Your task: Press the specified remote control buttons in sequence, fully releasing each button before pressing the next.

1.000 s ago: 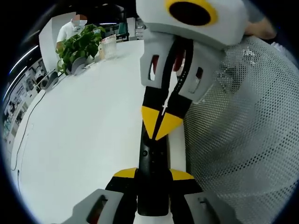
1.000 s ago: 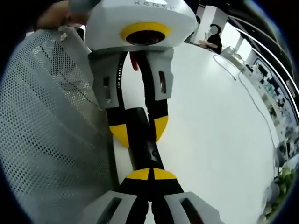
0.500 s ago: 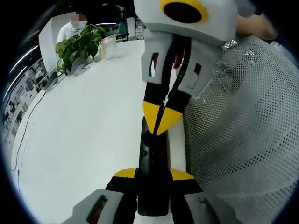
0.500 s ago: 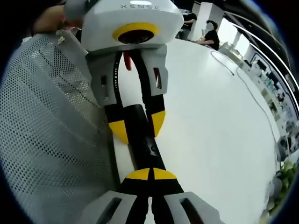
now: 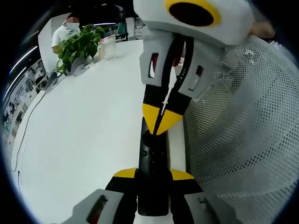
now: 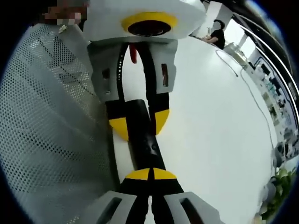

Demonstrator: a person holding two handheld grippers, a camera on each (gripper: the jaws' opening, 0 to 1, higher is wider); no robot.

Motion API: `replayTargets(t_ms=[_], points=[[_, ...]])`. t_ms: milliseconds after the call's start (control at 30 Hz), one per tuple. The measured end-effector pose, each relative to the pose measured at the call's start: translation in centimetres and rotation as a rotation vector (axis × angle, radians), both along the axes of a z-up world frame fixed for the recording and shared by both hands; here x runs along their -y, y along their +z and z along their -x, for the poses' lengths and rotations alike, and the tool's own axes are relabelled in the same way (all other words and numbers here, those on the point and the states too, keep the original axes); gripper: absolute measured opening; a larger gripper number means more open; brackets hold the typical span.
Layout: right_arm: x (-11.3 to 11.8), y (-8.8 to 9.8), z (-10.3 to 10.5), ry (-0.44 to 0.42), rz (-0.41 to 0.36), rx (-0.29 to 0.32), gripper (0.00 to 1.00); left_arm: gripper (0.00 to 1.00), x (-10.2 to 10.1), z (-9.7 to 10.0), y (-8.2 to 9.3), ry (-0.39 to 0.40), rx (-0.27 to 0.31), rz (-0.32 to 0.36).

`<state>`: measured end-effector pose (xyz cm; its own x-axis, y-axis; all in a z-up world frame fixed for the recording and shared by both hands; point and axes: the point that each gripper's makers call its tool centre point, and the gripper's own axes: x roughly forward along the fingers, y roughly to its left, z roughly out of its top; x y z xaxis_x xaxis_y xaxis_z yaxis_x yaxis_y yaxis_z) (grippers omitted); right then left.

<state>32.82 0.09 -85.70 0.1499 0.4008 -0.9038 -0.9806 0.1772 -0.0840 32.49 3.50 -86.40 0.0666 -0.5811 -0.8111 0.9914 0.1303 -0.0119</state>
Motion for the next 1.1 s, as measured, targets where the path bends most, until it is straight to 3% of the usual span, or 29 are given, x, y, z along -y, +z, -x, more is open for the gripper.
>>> replayTargets(t_ms=[367, 733, 900, 1000, 1100], points=[[-0.18, 0.28, -0.11, -0.062, -0.086, -0.038, 0.0, 0.25, -0.04, 0.01, 0.03, 0.003, -0.001, 0.002], [-0.57, 0.2, -0.12, -0.058, -0.089, -0.032, 0.0, 0.25, -0.04, -0.03, 0.02, -0.001, 0.0, 0.0], [-0.66, -0.06, -0.08, 0.017, -0.011, 0.018, 0.0, 0.25, -0.02, -0.03, 0.02, -0.006, 0.002, -0.003], [-0.69, -0.06, -0.14, -0.002, -0.003, 0.012, 0.0, 0.25, 0.0, -0.02, 0.03, -0.006, 0.001, -0.004], [-0.61, 0.04, -0.2, -0.059, -0.046, -0.013, 0.0, 0.25, -0.03, -0.02, 0.03, -0.005, 0.001, -0.004]])
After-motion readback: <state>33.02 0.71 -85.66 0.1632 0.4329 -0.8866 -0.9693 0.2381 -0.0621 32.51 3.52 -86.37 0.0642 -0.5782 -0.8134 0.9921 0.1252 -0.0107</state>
